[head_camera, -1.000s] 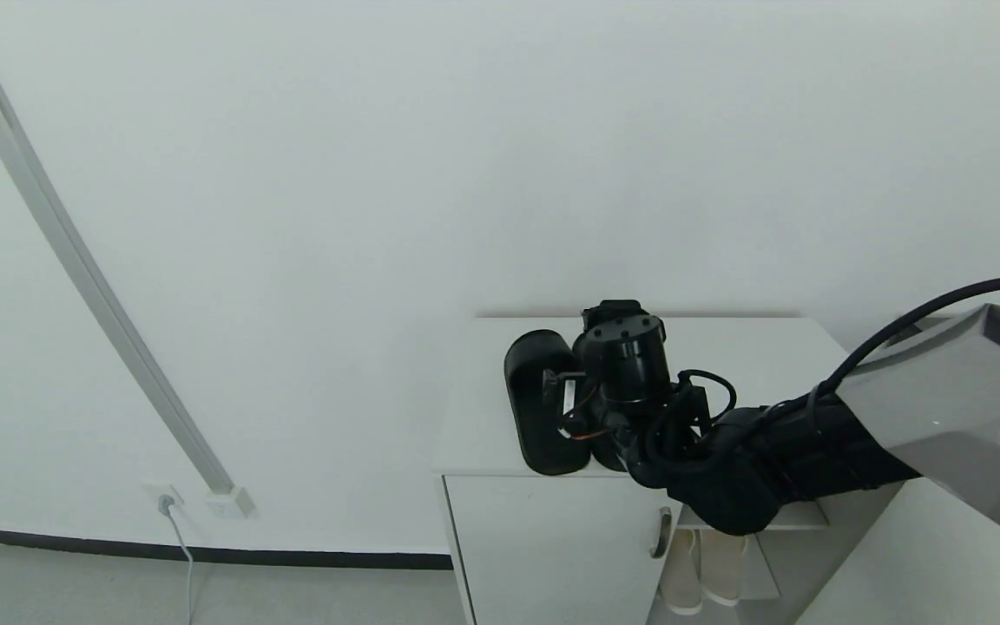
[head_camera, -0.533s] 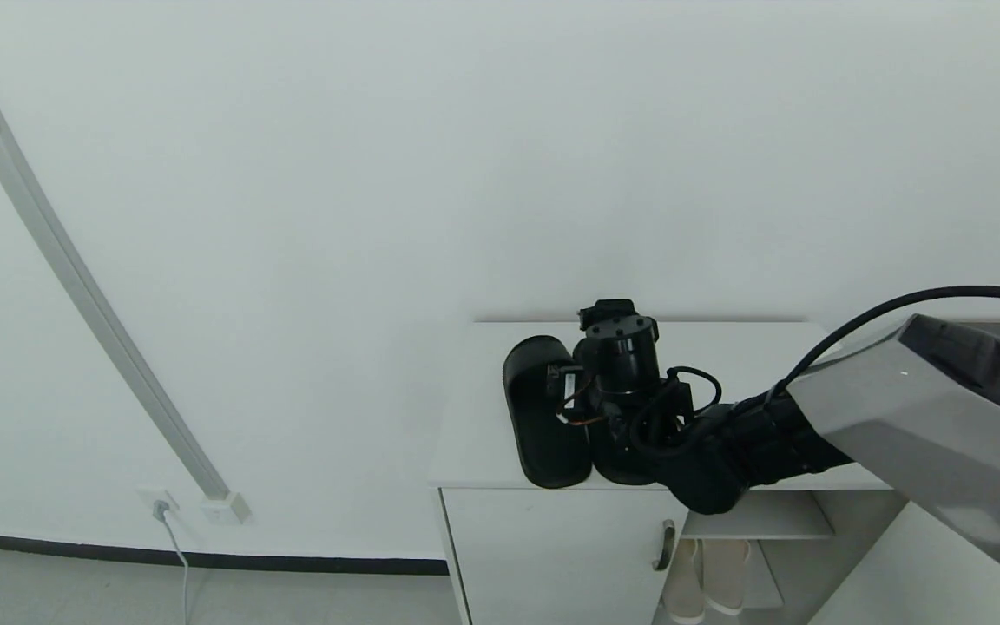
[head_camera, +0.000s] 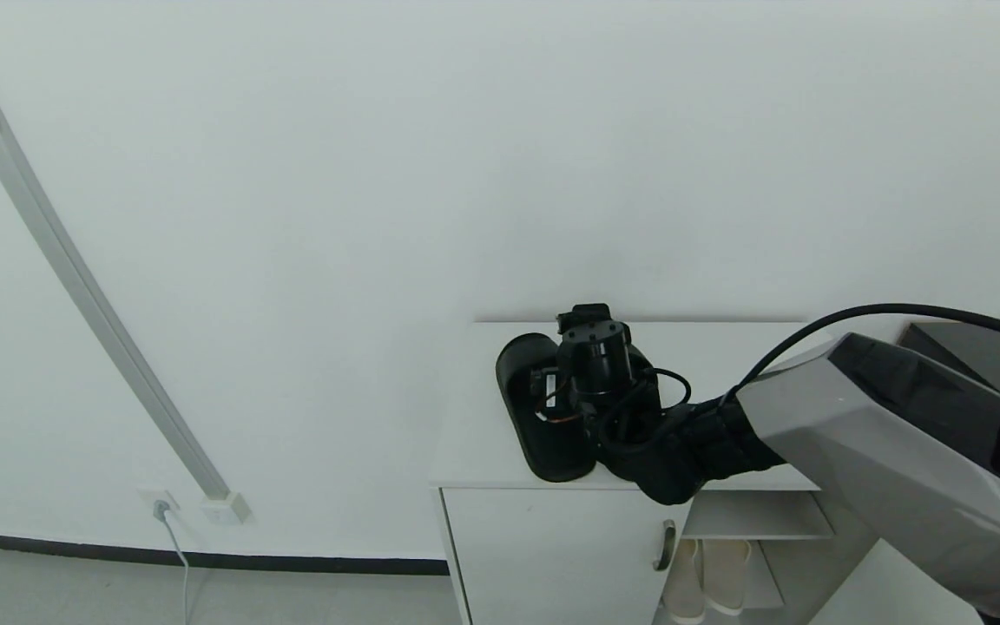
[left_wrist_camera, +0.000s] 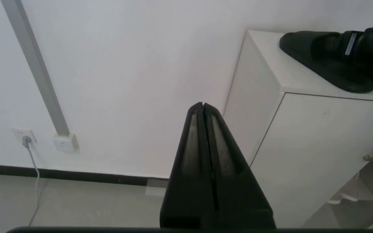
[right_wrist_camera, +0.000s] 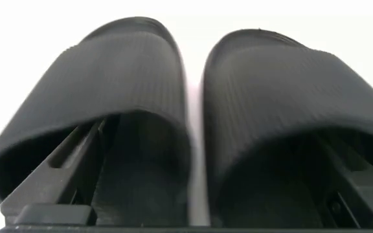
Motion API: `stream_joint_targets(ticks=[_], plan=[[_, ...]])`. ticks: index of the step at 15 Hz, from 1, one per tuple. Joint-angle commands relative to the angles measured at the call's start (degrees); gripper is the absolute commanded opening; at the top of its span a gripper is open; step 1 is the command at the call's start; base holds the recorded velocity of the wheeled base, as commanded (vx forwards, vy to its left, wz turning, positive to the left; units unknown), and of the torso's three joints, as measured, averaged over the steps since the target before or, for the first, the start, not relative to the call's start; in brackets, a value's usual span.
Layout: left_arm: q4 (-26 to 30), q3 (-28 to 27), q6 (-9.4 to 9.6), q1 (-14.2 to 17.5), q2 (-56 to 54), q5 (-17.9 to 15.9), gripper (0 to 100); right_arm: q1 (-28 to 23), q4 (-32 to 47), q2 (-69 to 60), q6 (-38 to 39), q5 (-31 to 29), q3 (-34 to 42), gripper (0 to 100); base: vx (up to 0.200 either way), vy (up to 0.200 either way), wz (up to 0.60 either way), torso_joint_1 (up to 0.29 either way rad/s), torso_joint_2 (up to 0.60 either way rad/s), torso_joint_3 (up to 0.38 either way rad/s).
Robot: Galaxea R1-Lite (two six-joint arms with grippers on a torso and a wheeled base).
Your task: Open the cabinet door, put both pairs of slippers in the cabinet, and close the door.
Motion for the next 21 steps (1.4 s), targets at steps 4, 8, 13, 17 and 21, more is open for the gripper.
stream_joint_targets(ticks=[4, 8, 13, 17, 21], plan=[[-0.1, 0.0, -0.02, 0.0, 0.1, 0.2, 0, -0.4, 1.9, 3.0, 0.1, -0.1, -4.7, 100, 0.000, 0.000, 0.00, 0.000, 0.00, 0.000], [-0.1, 0.0, -0.02, 0.0, 0.1, 0.2, 0, -0.5, 1.9, 3.2, 0.0, -0.1, -5.1, 0, 0.000, 0.000, 0.00, 0.000, 0.00, 0.000], [0.0, 0.0, -0.11, 0.0, 0.1, 0.3, 0, -0.6, 1.9, 3.2, 0.0, -0.1, -5.1, 0, 0.000, 0.000, 0.00, 0.000, 0.00, 0.000], [0.0, 0.0, -0.11, 0.0, 0.1, 0.2, 0, -0.3, 1.8, -2.2, -0.1, -0.1, -2.6, 0, 0.000, 0.000, 0.00, 0.000, 0.00, 0.000], [0.0, 0.0, -0.11, 0.0, 0.1, 0.1, 0, -0.2, 0.0, -14.7, -2.8, 4.0, 9.4, 0, 0.000, 0.000, 0.00, 0.000, 0.00, 0.000]])
